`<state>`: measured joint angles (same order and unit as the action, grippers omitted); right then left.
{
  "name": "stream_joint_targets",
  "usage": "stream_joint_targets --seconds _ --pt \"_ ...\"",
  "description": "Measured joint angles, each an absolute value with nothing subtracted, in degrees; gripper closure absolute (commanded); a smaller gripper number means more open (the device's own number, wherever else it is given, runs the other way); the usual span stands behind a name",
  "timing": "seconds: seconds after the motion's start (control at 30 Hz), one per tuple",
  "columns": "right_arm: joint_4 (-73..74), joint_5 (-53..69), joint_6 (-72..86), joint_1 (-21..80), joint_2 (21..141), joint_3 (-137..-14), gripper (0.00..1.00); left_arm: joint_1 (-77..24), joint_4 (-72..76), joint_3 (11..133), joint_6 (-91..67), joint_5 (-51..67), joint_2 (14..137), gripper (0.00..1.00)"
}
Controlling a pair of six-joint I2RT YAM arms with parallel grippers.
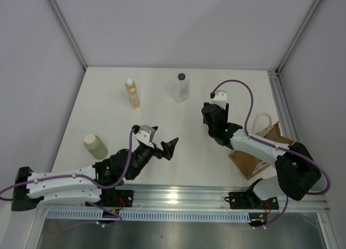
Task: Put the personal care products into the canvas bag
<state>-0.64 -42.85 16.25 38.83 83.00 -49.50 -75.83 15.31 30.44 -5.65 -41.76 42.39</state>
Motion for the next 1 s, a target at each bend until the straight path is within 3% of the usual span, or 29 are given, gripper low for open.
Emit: stream_joint_targets --seconds 0.33,0.6,0.63,0.7,0.73,0.8,1.0 --pt "-0.54 -37.74 17.34 50.26 73.08 -42.09 1.00 -75.81 15.31 30.44 -5.65 -41.98 42.48 0.01" --pt "-5.10 -33.78 17.15 53.32 68.93 -36.62 1.00 -75.81 15.33 30.44 -5.61 -42.94 42.48 0.01" --pt "-6.00 -33.41 16.71 53.82 68.62 -36.03 0.97 -75.81 15.33 30.44 -5.61 -43.03 42.48 0.01" --pt "-7.40 -32.58 16.05 54.57 68.12 -35.11 0.78 -75.81 15.35 30.44 -5.58 -43.22 42.48 0.01" --pt "-8.27 -31.99 15.73 54.74 68.03 -34.70 0.63 -75.81 15.35 30.44 -5.58 -43.33 42.48 0.01" --pt "-10.24 -30.63 15.27 55.00 68.03 -33.98 0.50 -75.81 15.35 30.44 -5.58 -43.38 42.50 0.01" --pt "-15.77 -27.94 14.13 55.02 68.36 -31.94 0.30 -75.81 15.40 30.44 -5.56 -43.40 42.70 0.01"
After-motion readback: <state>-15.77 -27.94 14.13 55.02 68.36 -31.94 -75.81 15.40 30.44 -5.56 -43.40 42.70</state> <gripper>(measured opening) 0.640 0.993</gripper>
